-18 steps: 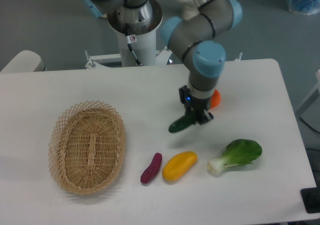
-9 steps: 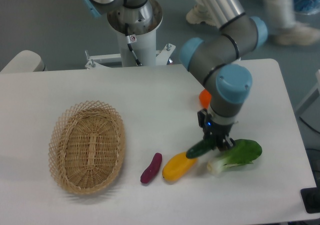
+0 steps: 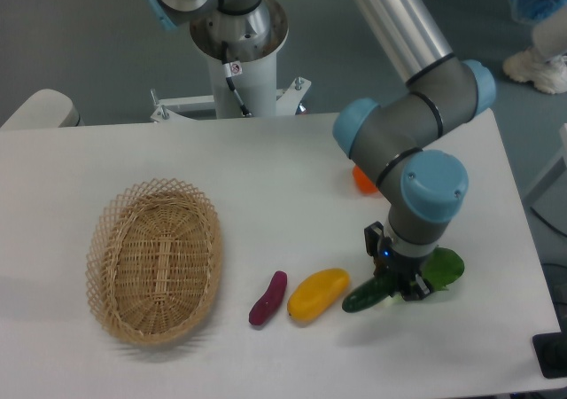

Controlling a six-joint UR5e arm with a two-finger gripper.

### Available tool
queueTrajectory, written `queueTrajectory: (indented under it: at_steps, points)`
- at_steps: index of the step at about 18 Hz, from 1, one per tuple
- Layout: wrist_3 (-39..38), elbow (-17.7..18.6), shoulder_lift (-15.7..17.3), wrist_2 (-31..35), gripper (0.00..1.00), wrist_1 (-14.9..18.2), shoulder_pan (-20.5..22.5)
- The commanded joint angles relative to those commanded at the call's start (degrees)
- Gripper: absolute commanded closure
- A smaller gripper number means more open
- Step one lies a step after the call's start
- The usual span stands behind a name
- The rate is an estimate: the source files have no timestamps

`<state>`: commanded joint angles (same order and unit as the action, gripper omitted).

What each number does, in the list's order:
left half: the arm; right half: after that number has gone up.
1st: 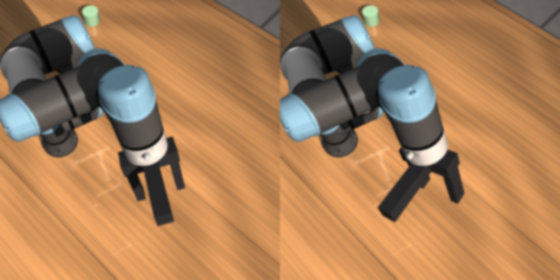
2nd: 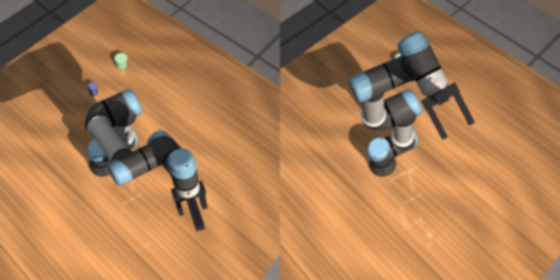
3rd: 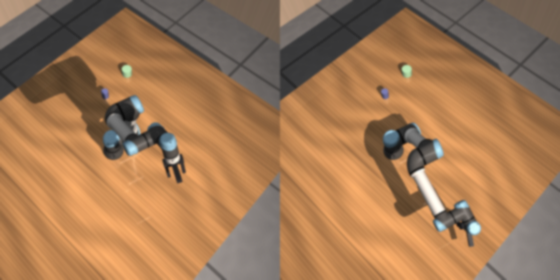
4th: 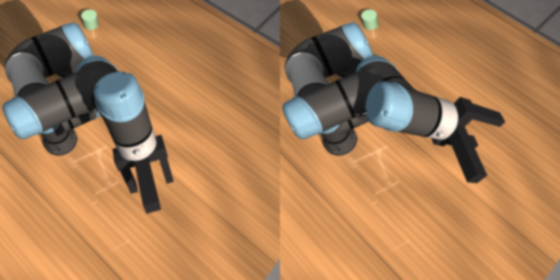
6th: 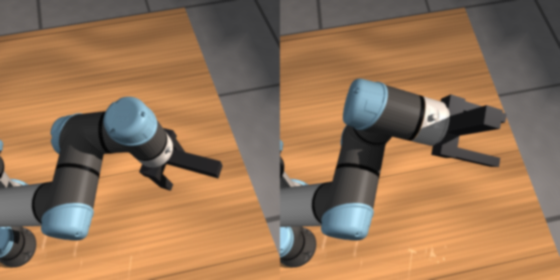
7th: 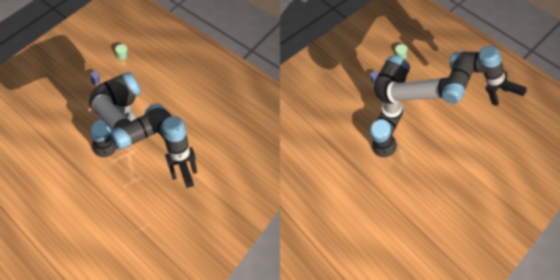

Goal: Pick up the cucumber from the table

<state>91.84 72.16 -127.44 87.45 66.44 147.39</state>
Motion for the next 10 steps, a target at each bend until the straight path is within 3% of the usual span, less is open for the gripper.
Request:
queueTrajectory:
  at_steps: [5,10]
  points:
    - [0.26,-4.39,-3.51,1.31,0.93,0.0,0.0]
    - [0.27,-4.14,-3.52,1.32,0.93,0.0,0.0]
